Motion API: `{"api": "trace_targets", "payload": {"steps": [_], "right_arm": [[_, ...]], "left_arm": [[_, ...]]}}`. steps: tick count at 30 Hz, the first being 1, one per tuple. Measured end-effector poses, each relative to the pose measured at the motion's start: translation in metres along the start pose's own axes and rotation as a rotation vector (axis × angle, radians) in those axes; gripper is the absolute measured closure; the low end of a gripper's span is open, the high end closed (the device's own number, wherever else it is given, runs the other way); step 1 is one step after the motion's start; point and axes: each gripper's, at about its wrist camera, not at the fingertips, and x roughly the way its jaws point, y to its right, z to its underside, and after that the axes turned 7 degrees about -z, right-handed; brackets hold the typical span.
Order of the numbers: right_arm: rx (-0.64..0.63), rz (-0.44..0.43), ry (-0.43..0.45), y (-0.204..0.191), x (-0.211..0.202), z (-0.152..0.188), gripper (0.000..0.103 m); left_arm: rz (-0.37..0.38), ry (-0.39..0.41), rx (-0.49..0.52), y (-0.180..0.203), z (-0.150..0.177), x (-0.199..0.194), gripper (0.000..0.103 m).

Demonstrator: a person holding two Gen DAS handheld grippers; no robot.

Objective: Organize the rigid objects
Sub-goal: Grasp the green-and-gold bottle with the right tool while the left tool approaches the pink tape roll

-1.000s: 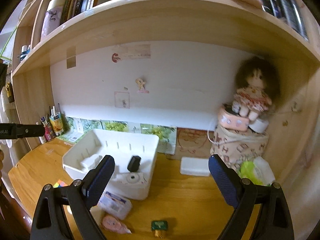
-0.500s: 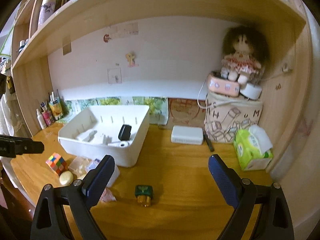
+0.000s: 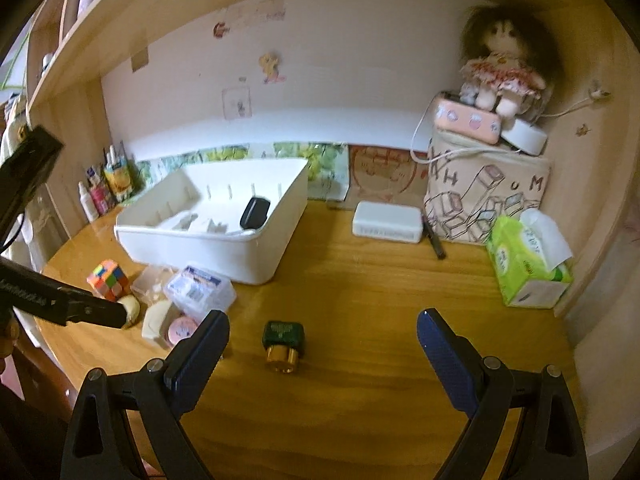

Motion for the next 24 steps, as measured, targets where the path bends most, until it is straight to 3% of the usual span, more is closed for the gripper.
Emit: {"api": "trace_targets", "payload": {"steps": [4,10,24], "right_arm": [[-0.048,-0.017,-0.049,-0.001,0.014,0.007,0.007],[-0.157,-0.045,-0.131,-0.008,0.042,0.02,0.007],[-0.237,-0.124,-0.216,-0.019,0.088,0.029,0.009]], "left_arm": [[0.011,-0.103,-0.049,0.004,-0.005,0.025,0.019],[-0.011,-0.196,-0.12,0.008,-0.011,0.05,0.019],[-0.038,-0.29,-0.311,0.001,-0.026,0.081,0.019]]}}
